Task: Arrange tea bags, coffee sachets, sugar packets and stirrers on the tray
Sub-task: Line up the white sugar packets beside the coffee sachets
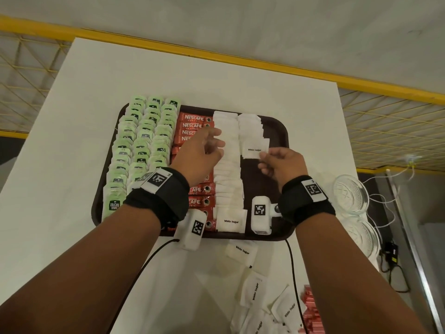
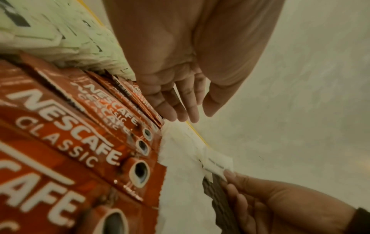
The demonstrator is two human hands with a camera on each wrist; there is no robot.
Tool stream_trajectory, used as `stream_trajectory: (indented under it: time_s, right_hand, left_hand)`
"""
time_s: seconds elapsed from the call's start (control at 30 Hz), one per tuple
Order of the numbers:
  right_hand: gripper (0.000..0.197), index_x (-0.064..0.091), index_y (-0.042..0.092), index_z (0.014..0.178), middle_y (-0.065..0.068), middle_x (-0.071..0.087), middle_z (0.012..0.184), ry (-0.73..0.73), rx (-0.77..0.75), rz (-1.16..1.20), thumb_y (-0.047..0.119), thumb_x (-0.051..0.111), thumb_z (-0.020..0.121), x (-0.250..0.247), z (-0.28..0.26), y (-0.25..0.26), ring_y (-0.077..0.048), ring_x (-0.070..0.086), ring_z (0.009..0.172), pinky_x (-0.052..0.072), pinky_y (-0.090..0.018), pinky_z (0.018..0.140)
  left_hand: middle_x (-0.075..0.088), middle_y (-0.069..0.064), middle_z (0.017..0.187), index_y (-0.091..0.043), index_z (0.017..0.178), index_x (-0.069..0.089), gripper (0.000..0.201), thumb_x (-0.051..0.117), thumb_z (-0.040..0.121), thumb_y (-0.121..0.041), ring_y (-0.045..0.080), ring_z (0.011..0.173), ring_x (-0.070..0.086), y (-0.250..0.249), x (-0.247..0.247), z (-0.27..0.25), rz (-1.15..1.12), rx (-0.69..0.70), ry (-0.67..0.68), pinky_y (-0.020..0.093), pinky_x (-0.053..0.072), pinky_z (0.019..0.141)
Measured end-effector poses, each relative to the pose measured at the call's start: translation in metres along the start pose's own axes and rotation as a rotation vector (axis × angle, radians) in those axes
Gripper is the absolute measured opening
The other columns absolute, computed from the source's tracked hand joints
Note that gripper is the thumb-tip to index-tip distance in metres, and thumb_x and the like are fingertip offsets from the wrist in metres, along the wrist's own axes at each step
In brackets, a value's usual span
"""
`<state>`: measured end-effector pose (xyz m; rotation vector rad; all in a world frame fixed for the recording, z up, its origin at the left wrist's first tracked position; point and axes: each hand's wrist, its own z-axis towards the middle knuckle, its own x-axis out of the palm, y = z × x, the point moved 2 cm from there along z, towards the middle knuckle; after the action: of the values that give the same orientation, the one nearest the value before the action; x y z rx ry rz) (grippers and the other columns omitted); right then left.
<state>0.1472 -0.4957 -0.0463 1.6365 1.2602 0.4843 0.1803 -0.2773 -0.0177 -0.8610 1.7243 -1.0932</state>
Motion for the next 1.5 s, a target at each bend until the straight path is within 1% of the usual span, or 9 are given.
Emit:
stream_trajectory:
  time_s: [0.17,0.3,0.43,0.57,0.73,1.0,1.13,1.27,1.5]
  right_hand:
    - [0.014,0.065,0.006,0.096,-0.011,0.071,0.080,-0.051,0.061,-0.106,0.012,0.073,0.086,0.004,0.010,-0.013,-0.016,0.067,0.059,0.055,-0.025,0.057]
    - [0.018,0.063,0.011,0.083,-0.009,0.071,0.076,-0.044,0.067,-0.277,0.025,0.075,0.084,0.007,0.012,-0.004,-0.021,0.068,0.059,0.060,-0.034,0.067]
    - [0.033,0.058,0.017,0.083,-0.006,0.072,0.071,-0.031,0.027,-0.460,0.045,0.074,0.079,-0.002,0.000,0.007,-0.026,0.073,0.066,0.059,-0.045,0.079]
    - [0.026,0.058,0.017,0.093,-0.004,0.070,0.082,0.015,-0.078,-0.535,0.042,0.066,0.089,-0.019,-0.048,0.018,-0.016,0.069,0.061,0.060,-0.033,0.069]
    - [0.023,0.060,0.018,0.092,0.000,0.067,0.079,0.224,-0.218,-0.680,0.041,0.066,0.089,-0.051,-0.124,0.000,-0.013,0.066,0.060,0.053,-0.027,0.058]
    - [0.022,0.064,0.021,0.097,0.005,0.064,0.090,0.451,-0.215,-0.936,0.035,0.074,0.083,-0.103,-0.221,-0.082,-0.012,0.058,0.079,0.042,-0.024,0.069]
    - [0.041,0.059,0.025,0.115,0.004,0.058,0.107,0.513,-0.243,-1.077,0.038,0.075,0.080,-0.113,-0.249,-0.111,-0.011,0.053,0.088,0.039,-0.025,0.075]
    - [0.057,0.051,0.025,0.129,-0.001,0.054,0.118,0.489,-0.298,-1.171,0.037,0.076,0.079,-0.113,-0.261,-0.123,-0.019,0.054,0.108,0.043,-0.029,0.088]
    - [0.055,0.050,0.019,0.129,-0.007,0.048,0.122,0.447,-0.268,-1.203,0.044,0.069,0.084,-0.102,-0.270,-0.134,-0.025,0.053,0.108,0.043,-0.030,0.081]
  left_hand:
    - [0.066,-0.009,0.111,-0.022,0.126,0.052,0.032,0.058,0.095,-0.015,0.000,0.100,0.059,0.001,-0.001,-0.010,0.016,0.009,-0.043,0.009,0.042,0.074]
    - [0.066,-0.006,0.109,-0.020,0.126,0.053,0.031,0.056,0.096,-0.014,0.000,0.099,0.060,-0.002,0.000,-0.023,0.047,0.020,-0.045,0.000,0.042,0.067]
    - [0.064,-0.008,0.108,-0.023,0.122,0.056,0.025,0.056,0.097,-0.019,0.001,0.098,0.058,-0.010,0.001,-0.042,0.086,0.022,-0.047,0.009,0.044,0.069]
    - [0.064,-0.009,0.107,-0.022,0.114,0.060,0.017,0.055,0.098,-0.024,0.004,0.098,0.058,-0.016,0.010,-0.069,0.177,0.046,-0.026,0.020,0.048,0.082]
    - [0.062,-0.009,0.107,-0.020,0.108,0.063,0.013,0.055,0.098,-0.021,0.000,0.088,0.057,-0.016,0.047,-0.120,0.298,0.092,0.141,0.007,0.040,0.073]
    - [0.059,-0.006,0.103,-0.022,0.100,0.063,0.008,0.058,0.094,-0.026,0.014,0.092,0.059,0.002,0.099,-0.194,0.512,0.083,0.300,0.024,0.045,0.080]
    - [0.051,0.000,0.114,-0.020,0.114,0.055,0.039,0.063,0.088,-0.048,0.018,0.096,0.057,0.010,0.114,-0.223,0.726,-0.046,0.400,0.034,0.049,0.087]
    - [0.047,0.008,0.122,-0.012,0.128,0.045,0.070,0.068,0.080,-0.059,0.027,0.108,0.055,0.015,0.126,-0.240,0.879,-0.133,0.384,0.039,0.048,0.090]
    - [0.047,0.012,0.126,-0.008,0.130,0.044,0.082,0.070,0.076,-0.064,0.029,0.113,0.052,0.024,0.140,-0.252,0.977,-0.248,0.261,0.038,0.045,0.089]
